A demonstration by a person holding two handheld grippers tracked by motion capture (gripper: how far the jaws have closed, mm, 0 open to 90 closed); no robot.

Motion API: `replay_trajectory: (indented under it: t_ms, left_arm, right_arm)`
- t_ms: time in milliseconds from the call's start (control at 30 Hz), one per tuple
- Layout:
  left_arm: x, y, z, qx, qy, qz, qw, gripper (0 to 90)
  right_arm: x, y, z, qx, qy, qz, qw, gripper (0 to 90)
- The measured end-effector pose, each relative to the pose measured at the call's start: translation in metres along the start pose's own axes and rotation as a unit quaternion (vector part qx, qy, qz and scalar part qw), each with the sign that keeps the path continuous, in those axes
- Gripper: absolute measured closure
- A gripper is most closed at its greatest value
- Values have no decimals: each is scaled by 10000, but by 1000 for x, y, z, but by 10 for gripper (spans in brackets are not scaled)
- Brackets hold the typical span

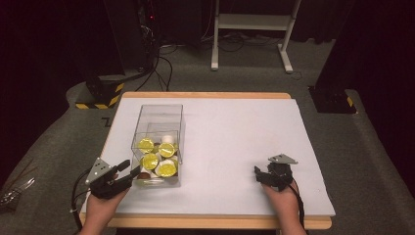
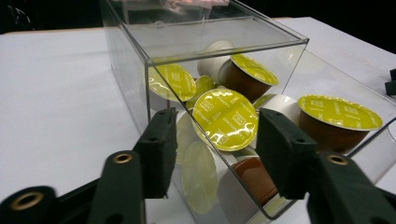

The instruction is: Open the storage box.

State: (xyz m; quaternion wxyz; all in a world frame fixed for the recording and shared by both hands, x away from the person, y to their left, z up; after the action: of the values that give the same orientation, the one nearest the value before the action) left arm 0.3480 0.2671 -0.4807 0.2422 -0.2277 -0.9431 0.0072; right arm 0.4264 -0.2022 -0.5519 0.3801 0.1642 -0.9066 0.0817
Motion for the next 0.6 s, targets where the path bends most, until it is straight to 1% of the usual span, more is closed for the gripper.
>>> replay_trajectory:
  t_ms: [67, 133, 267, 300, 433, 467, 600]
  left_arm:
    - [-1, 2, 3, 29, 58, -46, 10000, 558]
    - [-2, 2, 6, 15, 87, -37, 10000, 584]
    - [-2, 1, 8, 3, 94, 41, 9999, 605]
    - [-1, 1, 9, -40, 100, 42, 9999, 621]
    - [-1, 1, 9, -90, 102, 38, 9999, 624]
    - [0, 2, 9, -127, 103, 30, 9999, 627]
    - [4, 8, 9, -149, 105, -11, 9998, 668]
  right_arm:
    - [0, 0, 0, 0, -1, -1, 10000, 247]
    - [0, 0, 0, 0, 0, 0, 10000, 247]
    - [0, 0, 0, 0, 0, 1, 10000, 247]
    - [0, 0, 0, 2, -1, 3, 10000, 247]
    - [0, 0, 0, 2, 0, 2, 10000, 247]
    - [0, 0, 0, 3, -1, 3, 10000, 247]
    - [0, 0, 0, 4, -2, 3, 10000, 247]
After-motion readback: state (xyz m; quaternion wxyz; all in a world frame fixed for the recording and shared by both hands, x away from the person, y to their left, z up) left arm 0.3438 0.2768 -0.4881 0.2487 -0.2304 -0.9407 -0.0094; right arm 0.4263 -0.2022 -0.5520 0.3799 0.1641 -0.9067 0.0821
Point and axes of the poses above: each handheld gripper's, and its own axes: x roughly backward along the jaws, z roughly out of its underside, y roughly to its left, the point moved 7 cm from there along -x, roughly forward along the jaws, and after that the axes turned 2 degrees about y, right-handed, at the moved point
